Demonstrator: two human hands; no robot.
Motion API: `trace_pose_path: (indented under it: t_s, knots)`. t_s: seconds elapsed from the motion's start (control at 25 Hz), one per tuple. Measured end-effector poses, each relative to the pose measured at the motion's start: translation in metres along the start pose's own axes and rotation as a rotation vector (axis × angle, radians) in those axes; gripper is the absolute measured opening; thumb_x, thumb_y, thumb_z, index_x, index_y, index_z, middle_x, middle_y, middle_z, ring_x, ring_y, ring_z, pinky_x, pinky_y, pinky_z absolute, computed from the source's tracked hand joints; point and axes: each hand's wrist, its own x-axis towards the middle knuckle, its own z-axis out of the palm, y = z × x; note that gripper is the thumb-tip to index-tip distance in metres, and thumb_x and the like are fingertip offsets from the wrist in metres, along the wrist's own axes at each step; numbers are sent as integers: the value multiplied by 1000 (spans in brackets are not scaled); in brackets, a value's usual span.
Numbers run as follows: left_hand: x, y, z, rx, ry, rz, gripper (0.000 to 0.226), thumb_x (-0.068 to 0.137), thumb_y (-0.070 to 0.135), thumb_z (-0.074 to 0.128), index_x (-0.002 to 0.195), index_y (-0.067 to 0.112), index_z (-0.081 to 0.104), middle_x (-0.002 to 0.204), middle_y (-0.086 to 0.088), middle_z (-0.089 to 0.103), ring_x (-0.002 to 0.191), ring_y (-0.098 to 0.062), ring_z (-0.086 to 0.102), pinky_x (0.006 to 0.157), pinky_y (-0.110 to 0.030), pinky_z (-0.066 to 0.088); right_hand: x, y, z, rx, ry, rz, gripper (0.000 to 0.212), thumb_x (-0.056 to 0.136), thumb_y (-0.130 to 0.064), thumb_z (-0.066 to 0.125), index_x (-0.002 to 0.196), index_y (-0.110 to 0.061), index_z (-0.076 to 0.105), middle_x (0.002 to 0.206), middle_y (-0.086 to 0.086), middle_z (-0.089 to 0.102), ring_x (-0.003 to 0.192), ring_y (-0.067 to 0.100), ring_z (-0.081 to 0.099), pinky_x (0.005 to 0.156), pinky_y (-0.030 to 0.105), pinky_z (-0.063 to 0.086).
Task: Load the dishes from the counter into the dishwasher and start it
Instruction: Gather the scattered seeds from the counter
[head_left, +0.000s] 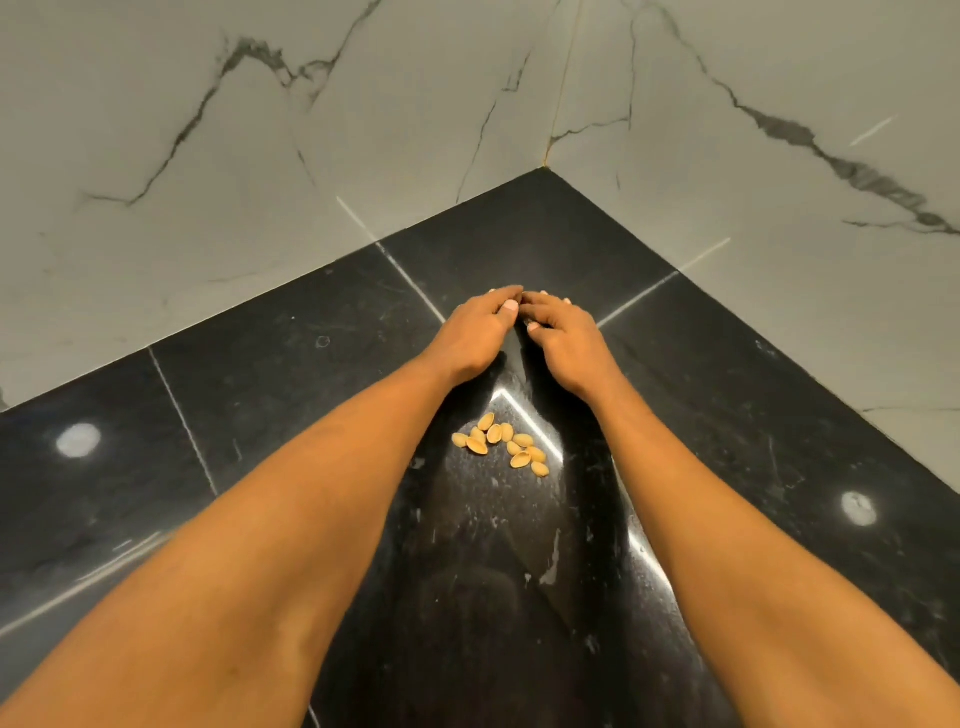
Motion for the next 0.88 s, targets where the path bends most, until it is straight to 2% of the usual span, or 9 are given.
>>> trace_pose_path:
  t_s: [0.08,0.2,0.36,0.4,0.52,0.6,0.64,0.76,0.88]
  knots:
    - [-13,-4,2,-8,22,14,40,105,22,38,141,13,51,145,-6,52,139,-19,41,118,-41,29,-18,-2,4,66,14,-2,42,91,1,46,128,-13,63,140,-2,55,136,17,41,121,35,10]
    - [-41,-6,4,11,32,25,36,105,18,40,135,13,59,136,-4,60,130,-16,50,112,-34,36,-46,-10,13,154,57,47,45,89,4,47,127,-14,64,135,-1,59,135,16,43,117,24,10]
    - [-91,-16,11,27,30,34,35,102,18,43,130,15,64,130,-3,65,124,-17,56,110,-35,39,-95,-27,30,221,66,107,48,84,7,49,124,-14,65,128,2,63,129,17,50,121,36,18]
    - [-105,-20,13,41,31,38,35,101,18,43,130,15,64,129,-4,65,124,-18,56,110,-36,38,-108,-32,35,219,70,113,48,84,7,50,124,-15,66,127,3,64,128,18,52,120,36,19]
    - [-158,-26,17,47,15,57,36,101,16,45,132,12,61,131,-6,63,127,-19,54,115,-37,33,-153,-51,51,203,85,99,47,85,4,52,122,-20,67,126,1,65,126,16,53,117,24,22]
    - [-183,-34,22,-17,5,36,38,98,18,44,133,13,61,132,-4,63,126,-18,54,114,-42,36,-173,-56,62,215,72,111,47,84,4,51,120,-21,69,125,-1,66,124,13,55,114,16,21]
    - [-203,-34,21,-27,3,39,38,98,17,45,132,13,61,131,-2,63,125,-17,55,113,-42,37,-190,-65,64,226,73,119,48,83,6,49,119,-19,70,124,0,66,123,13,55,116,17,19]
    - [-251,-34,20,-14,-15,32,37,99,14,45,133,15,61,131,1,63,125,-14,55,111,-36,38,-230,-85,73,248,51,159,49,82,12,46,119,-11,69,127,4,63,130,16,49,120,34,20]
    - [-293,-34,21,8,-17,14,37,101,5,45,135,12,58,136,-3,60,130,-16,52,114,-33,34,-266,-100,83,210,12,185,51,80,13,45,119,-10,68,129,6,62,133,15,46,121,35,19]
